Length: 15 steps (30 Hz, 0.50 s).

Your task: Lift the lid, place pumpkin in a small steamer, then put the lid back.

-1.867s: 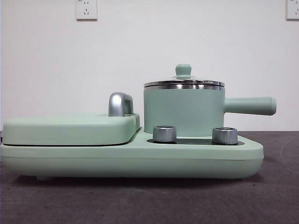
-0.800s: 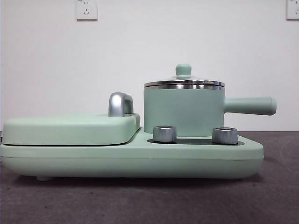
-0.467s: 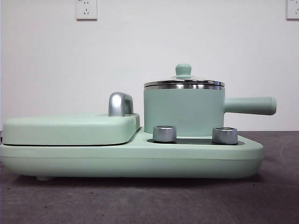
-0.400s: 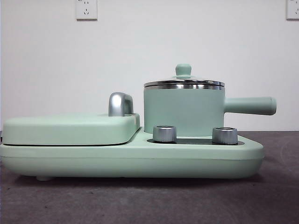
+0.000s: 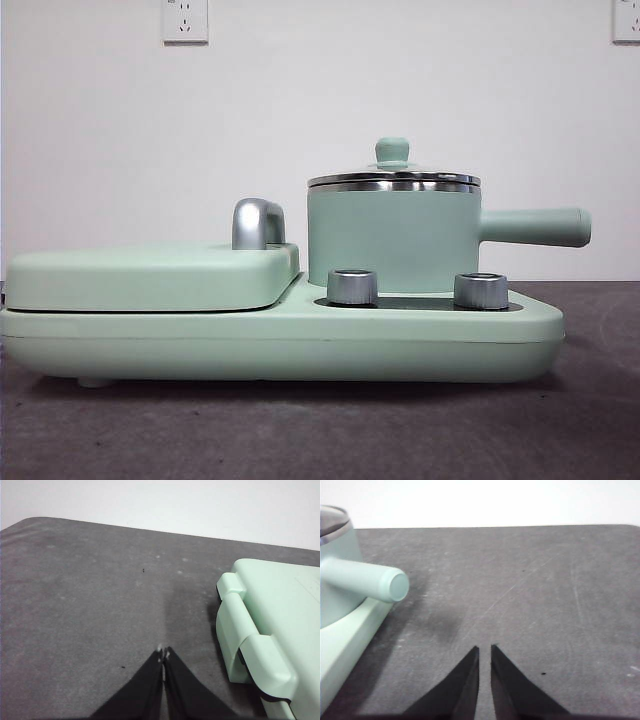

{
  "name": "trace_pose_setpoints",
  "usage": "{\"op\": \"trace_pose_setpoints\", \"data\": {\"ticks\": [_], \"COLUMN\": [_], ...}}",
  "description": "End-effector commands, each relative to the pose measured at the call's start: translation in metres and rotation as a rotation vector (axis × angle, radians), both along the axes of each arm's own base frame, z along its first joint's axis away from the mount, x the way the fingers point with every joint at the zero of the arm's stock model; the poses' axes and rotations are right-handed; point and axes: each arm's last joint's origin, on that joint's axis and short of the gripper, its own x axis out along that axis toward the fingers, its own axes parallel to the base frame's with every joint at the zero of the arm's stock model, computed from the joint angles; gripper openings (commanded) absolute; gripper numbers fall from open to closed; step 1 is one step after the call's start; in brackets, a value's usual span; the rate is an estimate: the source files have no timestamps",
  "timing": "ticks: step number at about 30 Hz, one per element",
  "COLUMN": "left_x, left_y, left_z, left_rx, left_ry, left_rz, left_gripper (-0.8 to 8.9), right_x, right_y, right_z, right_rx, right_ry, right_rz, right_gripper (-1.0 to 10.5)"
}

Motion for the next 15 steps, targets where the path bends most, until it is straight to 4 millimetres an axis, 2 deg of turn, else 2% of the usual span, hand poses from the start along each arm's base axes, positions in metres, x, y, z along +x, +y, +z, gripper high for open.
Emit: {"op": "trace_pose_setpoints", "data": {"ticks": [1, 15], "left_x": [0.0007, 0.0007], "left_y": [0.0001, 0.0001], "left_z": [-0.0068, -0.0067], "left_rx": [0.007, 0.007], "left_ry": [0.024, 0.024], "left_rz": [0.004, 0.004], "left_gripper": [0.06, 0.06], "right_x": [0.0006, 0.0008], "right_y": [0.0001, 0.0002], "right_z": [-0.0028, -0.0009], "right_rx": [-0.021, -0.020], "right_ry": [0.005, -0.015], "right_rz": [0.008, 0.010], "right_gripper": [0.3, 0.3]}}
